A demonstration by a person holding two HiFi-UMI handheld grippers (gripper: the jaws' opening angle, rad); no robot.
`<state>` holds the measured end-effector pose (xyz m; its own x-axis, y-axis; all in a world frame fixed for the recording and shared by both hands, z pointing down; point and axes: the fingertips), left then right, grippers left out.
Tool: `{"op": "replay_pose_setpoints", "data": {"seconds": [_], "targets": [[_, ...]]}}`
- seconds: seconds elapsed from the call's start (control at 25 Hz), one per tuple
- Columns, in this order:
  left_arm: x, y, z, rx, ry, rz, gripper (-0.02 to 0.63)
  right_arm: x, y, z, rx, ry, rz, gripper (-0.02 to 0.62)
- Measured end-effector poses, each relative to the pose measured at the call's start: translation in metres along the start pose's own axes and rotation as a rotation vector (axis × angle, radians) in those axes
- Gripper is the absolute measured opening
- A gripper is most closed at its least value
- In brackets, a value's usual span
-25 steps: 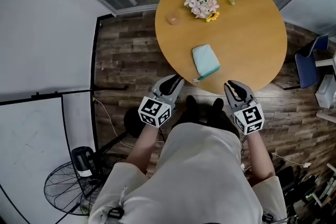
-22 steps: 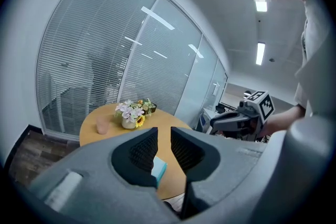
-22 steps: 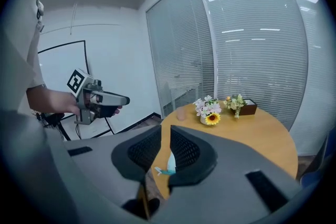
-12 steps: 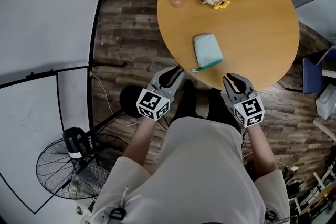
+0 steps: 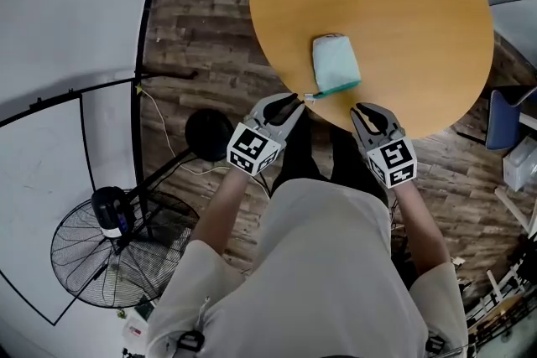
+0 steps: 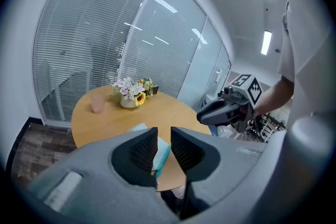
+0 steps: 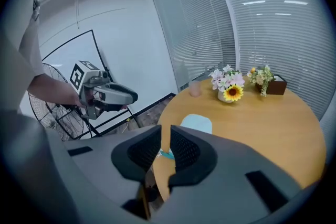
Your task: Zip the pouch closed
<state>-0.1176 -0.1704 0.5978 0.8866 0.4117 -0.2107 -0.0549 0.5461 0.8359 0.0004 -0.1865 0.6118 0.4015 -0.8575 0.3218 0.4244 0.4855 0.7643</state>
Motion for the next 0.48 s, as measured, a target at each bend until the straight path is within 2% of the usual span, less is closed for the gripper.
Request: {"op": "replay_pose_setpoints", "data": {"seconds": [0.48], "targets": [[-0.006, 0.097, 0.057, -0.227, 0.085, 0.141, 0.074, 0.014, 0.053, 0.054, -0.074, -0.040, 0.093, 0.052]]}}
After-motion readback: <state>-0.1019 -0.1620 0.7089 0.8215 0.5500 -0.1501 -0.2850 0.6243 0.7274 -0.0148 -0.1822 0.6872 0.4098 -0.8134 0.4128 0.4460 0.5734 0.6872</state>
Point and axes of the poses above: the fingertips, and each gripper's own axes: z forward along the fingers, x to its right, y out of its underside, and after that the axes turned 9 degrees about -y, right-handed
